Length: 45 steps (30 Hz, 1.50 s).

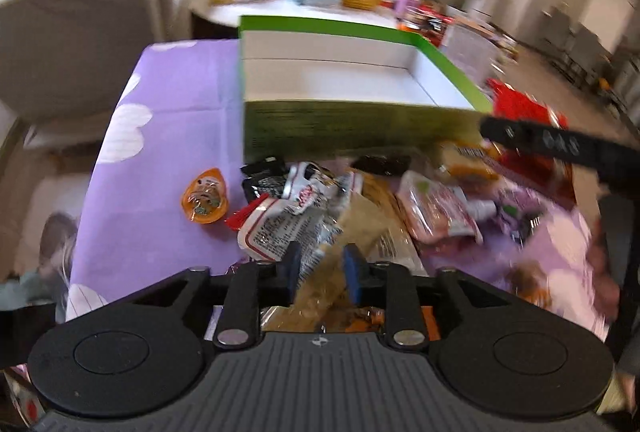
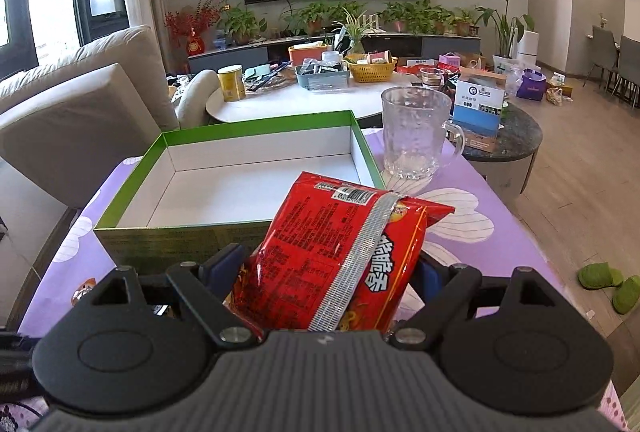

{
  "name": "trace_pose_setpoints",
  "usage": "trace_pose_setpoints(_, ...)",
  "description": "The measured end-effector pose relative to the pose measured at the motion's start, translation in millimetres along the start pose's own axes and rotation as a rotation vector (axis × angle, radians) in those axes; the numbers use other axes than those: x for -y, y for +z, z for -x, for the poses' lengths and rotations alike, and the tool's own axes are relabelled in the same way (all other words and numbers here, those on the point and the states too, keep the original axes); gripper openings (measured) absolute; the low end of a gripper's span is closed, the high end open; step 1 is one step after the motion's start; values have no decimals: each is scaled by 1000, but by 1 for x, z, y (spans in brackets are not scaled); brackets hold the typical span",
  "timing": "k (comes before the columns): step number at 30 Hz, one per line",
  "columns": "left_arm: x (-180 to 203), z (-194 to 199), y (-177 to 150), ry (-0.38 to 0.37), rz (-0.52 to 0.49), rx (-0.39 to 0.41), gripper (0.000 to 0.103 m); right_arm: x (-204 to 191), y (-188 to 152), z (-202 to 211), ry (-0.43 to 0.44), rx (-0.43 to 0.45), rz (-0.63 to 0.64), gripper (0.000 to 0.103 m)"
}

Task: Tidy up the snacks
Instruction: 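Drop the tan stick into the green box with the left tool while the right drops the red bag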

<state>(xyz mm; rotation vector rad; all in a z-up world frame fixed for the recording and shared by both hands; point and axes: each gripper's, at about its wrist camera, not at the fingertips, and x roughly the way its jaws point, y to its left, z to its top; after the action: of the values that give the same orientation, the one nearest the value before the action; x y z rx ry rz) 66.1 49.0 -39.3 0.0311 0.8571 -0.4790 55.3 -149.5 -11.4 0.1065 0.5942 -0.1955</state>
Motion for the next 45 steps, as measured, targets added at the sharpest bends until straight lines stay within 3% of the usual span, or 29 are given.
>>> trace_pose_setpoints(6,8,-11,-7,-36,-96,-50,36,0,-1,1,7,-3,-9,72)
trace_pose_setpoints(9,11,-21,-6,8,-129,-79,37,0,-1,2,7,-1,-7,72)
trace_pose_setpoints(16,7,-24,-11,-2,-165,-65,32,3,-1,6,0,5,-8,72)
trace_pose_setpoints(23,10,14,12,-120,-136,73,24,1,-1,8,8,29,7,72)
trace_pose_setpoints(29,19,27,52,-117,-117,210,21,-2,9,6,29,76,53,72)
trace_pose_setpoints(33,20,19,79,-106,-72,247,10,-5,19,2,44,117,116,72)
trace_pose_setpoints(45,17,3,141,-33,-44,349,9,-1,56,-17,84,186,163,72)
